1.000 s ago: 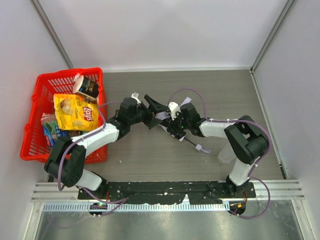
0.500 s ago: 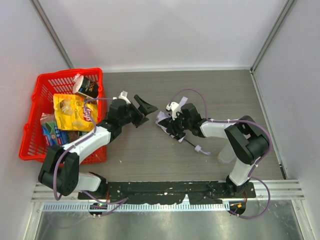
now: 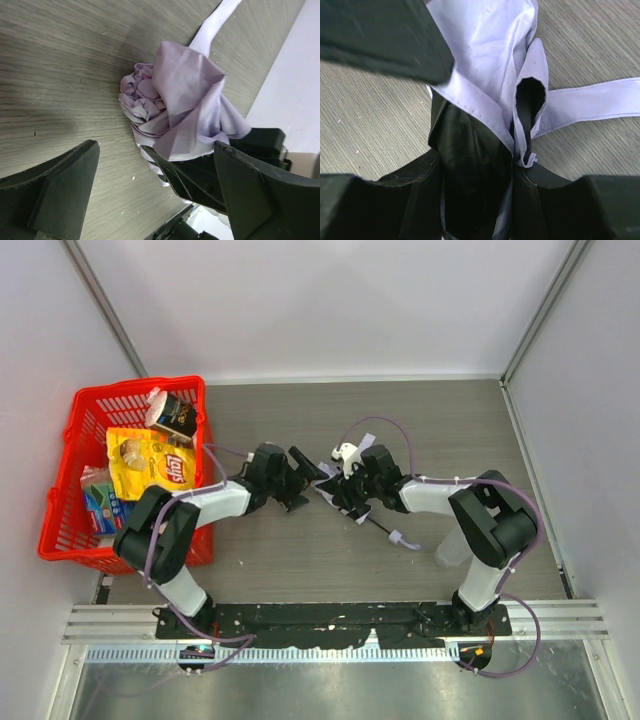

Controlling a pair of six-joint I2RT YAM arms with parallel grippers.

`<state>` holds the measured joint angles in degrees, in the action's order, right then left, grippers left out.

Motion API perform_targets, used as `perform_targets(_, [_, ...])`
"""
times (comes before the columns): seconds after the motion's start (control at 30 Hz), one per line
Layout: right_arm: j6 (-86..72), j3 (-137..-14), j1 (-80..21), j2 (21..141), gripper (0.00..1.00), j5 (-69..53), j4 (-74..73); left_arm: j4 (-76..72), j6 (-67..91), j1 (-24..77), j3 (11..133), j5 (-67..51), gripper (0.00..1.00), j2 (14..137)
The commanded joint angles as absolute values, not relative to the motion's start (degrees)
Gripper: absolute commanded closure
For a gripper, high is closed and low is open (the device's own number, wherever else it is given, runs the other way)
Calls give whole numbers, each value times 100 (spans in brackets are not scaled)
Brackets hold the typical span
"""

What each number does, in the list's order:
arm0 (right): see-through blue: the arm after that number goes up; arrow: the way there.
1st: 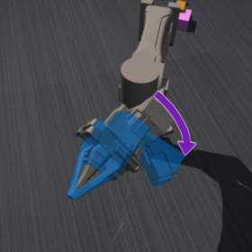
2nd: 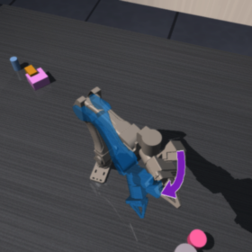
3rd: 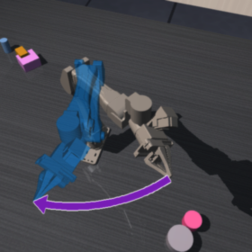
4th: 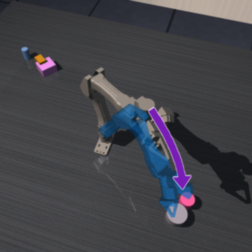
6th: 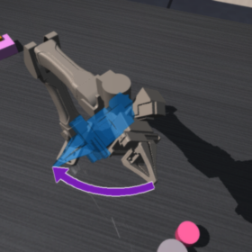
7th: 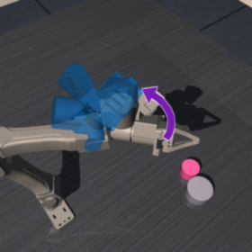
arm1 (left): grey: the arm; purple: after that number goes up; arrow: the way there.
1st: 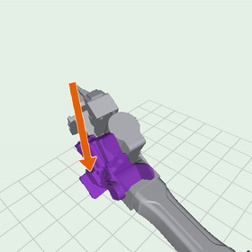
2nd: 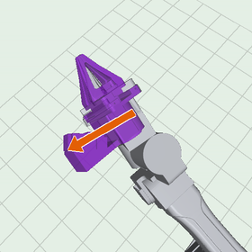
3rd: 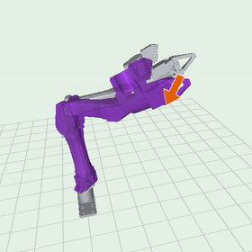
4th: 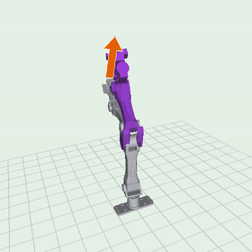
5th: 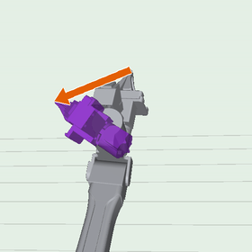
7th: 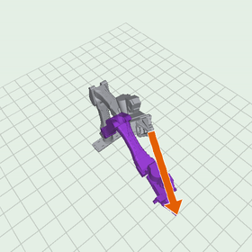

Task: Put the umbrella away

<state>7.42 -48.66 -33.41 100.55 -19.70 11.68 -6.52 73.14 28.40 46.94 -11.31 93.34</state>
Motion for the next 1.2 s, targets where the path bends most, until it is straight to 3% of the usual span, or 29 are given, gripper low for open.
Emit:
perform_targets(0.0, [738, -4931, -3375, 10248, 99, -2100, 721, -1029, 7637, 2962, 4842, -870, 0, 9728])
perform_targets(0.33, [844, -5045, -3375, 10353, 99, -2364, 615, -1424, 7857, 3392, 5019, -352, 3, 10643])
perform_targets(0.43, [888, -5115, -3375, 10424, 99, -2382, 545, -1476, 7901, 3454, 4853, -273, 20, 10749])
perform_targets(0.6, [905, -5159, -3375, 10380, 99, -2505, 457, -1749, 7849, 3437, 4447, -70, 60, 10819])
perform_targets(0.67, [897, -5150, -3384, 10345, 99, -2549, 440, -1688, 7674, 3437, 4508, -97, 81, 10837])
perform_targets(0.73, [844, -5220, -3366, 10336, 99, -2584, 317, -1626, 7568, 3436, 4544, -97, 95, 10837])
perform_targets(0.83, [712, -5326, -3375, 10284, 98, -2602, 167, -1319, 7401, 3428, 4649, -97, 100, 10837])
perform_targets(0.9, [467, -5317, -3384, 10213, 79, -2410, 176, -1222, 7304, 3437, 4658, -123, 100, 10828])
perform_targets(1.07, [35, -5369, -3401, 9678, 55, -1373, -130, -1002, 7207, 3428, 4623, -176, 100, 10846])
perform_targets(1.1, [9, -5431, -3401, 9590, 42, -1310, -262, -1002, 7207, 3436, 4614, -202, 100, 10863])
perform_targets(1.17, [0, -5493, -3401, 9265, 33, -1116, -429, -993, 7190, 3436, 4606, -237, 100, 10898])
